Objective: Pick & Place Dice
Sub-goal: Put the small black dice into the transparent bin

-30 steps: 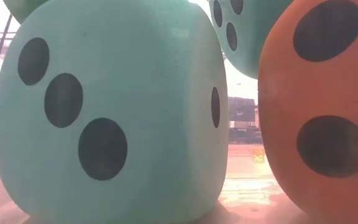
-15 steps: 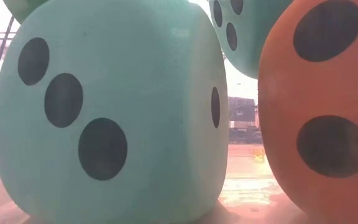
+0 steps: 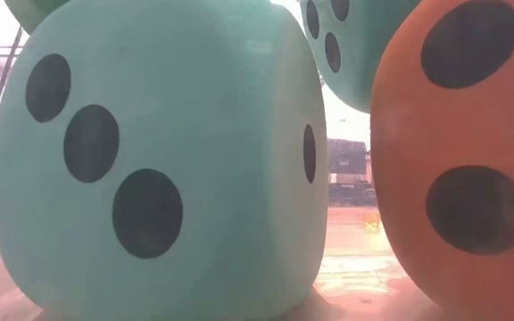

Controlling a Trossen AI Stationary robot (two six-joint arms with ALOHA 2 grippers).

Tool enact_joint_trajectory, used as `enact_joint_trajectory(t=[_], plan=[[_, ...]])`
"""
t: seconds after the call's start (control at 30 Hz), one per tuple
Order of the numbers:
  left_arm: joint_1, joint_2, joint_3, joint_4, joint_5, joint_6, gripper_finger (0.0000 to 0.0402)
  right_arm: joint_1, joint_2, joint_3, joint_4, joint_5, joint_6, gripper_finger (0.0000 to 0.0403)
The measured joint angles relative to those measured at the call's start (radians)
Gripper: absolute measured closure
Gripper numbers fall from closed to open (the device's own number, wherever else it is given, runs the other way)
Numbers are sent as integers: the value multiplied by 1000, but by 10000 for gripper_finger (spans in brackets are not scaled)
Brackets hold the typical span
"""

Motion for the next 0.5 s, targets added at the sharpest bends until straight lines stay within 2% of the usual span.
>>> enact_joint_trajectory(t=[0.5], plan=[[1, -5, 1, 0, 34, -3, 212, 0, 0, 0, 0, 0, 0, 342]])
